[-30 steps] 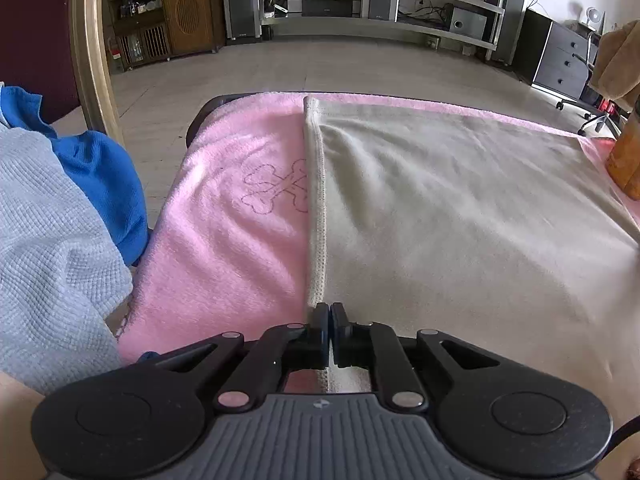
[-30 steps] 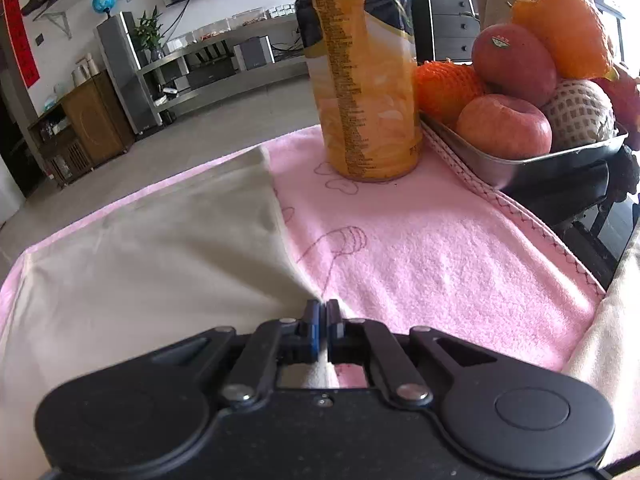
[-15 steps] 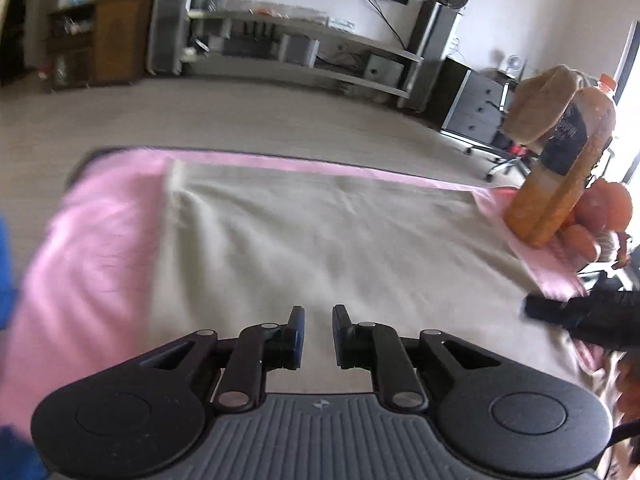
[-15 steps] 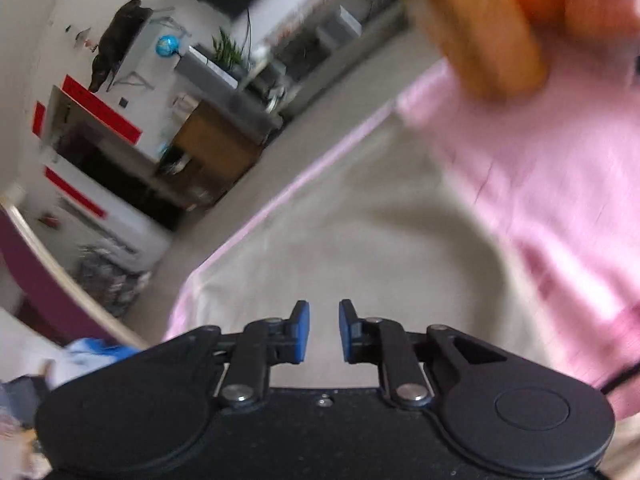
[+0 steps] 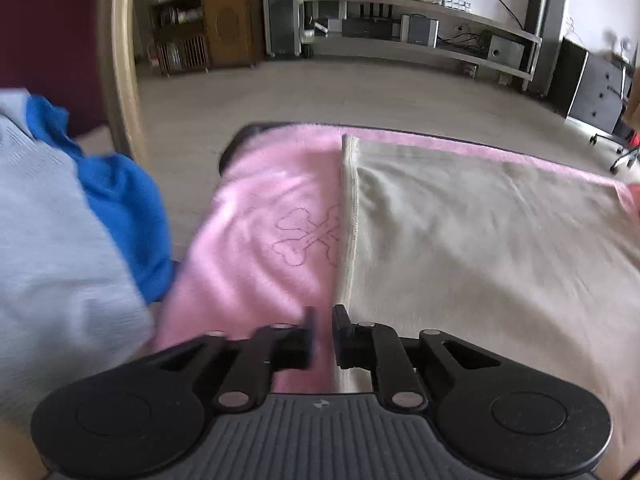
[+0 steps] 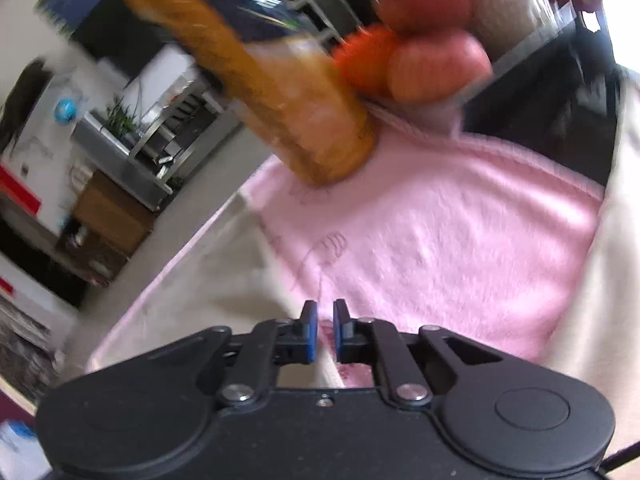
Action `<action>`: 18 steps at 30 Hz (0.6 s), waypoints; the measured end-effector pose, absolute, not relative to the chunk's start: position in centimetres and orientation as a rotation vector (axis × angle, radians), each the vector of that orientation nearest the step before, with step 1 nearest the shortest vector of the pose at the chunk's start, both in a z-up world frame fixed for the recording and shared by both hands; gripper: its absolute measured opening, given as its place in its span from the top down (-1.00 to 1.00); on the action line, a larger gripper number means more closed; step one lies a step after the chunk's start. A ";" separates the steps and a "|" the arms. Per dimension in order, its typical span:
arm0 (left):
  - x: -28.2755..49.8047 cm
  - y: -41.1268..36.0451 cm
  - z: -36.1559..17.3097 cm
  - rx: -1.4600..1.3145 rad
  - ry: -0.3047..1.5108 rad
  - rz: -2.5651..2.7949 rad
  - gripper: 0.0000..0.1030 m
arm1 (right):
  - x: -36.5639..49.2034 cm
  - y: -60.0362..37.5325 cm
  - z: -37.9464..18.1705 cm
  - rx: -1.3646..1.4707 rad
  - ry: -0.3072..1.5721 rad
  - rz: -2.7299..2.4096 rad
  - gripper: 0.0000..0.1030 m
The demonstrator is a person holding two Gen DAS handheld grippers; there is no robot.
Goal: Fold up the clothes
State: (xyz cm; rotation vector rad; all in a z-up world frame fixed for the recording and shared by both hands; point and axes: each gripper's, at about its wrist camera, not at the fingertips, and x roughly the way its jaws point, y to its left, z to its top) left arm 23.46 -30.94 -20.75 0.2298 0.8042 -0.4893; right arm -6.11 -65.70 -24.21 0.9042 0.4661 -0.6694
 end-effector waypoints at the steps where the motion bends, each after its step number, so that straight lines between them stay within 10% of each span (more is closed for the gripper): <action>1: 22.5 -30.6 -20.5 0.212 0.816 -0.540 0.75 | -6.0 -65.2 -23.8 0.894 0.472 -0.637 0.80; 6: 19.1 -29.1 -20.8 0.136 0.923 -0.732 0.51 | -4.8 -60.8 -22.6 0.872 0.542 -0.368 0.69; 18: 14.2 -22.1 -19.1 0.294 0.922 -0.483 0.77 | -10.0 -58.1 -22.6 0.801 0.770 -0.541 0.75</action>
